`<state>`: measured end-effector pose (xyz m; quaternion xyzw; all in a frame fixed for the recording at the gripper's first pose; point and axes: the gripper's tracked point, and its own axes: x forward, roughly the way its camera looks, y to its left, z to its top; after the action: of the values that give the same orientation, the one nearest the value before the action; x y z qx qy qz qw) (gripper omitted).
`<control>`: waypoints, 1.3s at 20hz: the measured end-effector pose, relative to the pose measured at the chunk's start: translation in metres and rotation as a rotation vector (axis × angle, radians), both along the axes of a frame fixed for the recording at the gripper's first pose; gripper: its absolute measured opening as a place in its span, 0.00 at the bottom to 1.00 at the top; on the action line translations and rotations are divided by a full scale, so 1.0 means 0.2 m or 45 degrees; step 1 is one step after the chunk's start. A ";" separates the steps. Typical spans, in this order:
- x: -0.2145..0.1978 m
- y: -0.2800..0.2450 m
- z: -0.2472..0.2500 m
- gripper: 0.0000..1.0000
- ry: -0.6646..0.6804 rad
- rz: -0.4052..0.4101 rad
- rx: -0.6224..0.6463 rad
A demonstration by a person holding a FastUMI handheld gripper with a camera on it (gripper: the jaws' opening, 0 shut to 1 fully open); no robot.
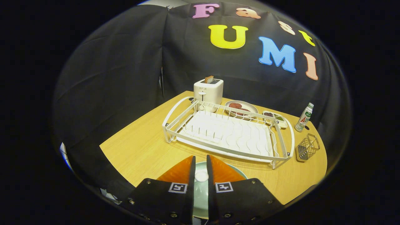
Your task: Take the plate from the dish rack, then take the spoon from the basket and place it into the plate.
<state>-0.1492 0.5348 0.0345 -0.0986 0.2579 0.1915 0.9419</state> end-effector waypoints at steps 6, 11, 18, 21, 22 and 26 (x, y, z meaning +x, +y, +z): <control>0.09 -0.07 0.07 0.67 -0.041 -0.055 -0.014; 0.14 -0.13 0.12 0.89 -0.053 -0.095 0.028; 0.25 -0.26 0.51 0.92 -0.266 -0.145 0.088; 0.33 -0.38 0.82 0.96 -0.397 -0.222 0.156; 0.35 -0.43 0.94 0.96 -0.452 -0.250 0.175; 0.42 -0.67 1.40 0.96 -0.692 -0.355 0.246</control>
<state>-0.0650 0.4005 0.3148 -0.0199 -0.0114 0.0510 0.9984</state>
